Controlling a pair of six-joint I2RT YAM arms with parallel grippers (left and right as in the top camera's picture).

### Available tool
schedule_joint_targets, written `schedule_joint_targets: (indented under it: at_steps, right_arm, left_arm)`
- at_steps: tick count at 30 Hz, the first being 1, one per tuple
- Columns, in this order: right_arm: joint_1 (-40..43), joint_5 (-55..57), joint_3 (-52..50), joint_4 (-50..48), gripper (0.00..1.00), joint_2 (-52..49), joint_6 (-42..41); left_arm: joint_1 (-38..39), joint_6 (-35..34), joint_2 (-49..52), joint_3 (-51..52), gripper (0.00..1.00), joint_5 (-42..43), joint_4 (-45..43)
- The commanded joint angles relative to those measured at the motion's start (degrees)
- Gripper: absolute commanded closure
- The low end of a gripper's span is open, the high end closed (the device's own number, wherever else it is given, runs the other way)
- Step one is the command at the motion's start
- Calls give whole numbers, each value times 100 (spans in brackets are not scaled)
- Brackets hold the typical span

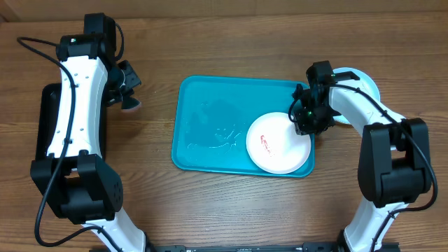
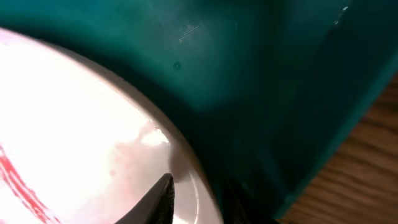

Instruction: Clean dirty plates on tray and stack at the side

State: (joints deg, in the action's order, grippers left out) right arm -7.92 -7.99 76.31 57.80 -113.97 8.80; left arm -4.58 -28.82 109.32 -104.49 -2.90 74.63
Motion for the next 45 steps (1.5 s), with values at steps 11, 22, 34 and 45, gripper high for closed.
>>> schedule_joint_targets:
  at_steps: [11, 22, 34, 45]
  right_arm:
    - [-802, -905, -24, -680, 81, -94, -1969]
    - [-1012, -236, -26, -629, 90, -98, -2726]
    - [-1176, -514, -417, -1558, 96, -116, -3436]
    - [-1340, -516, -437, -1869, 96, -116, -3453]
  left_arm:
    - [745, 960, 9, 52, 96, 1040, -181]
    - [1381, 957, 13, 52, 96, 1045, -179]
    - [2339, 625, 743, 55, 96, 1141, -313]
    - [3056, 1257, 1832, 55, 96, 1878, -1123]
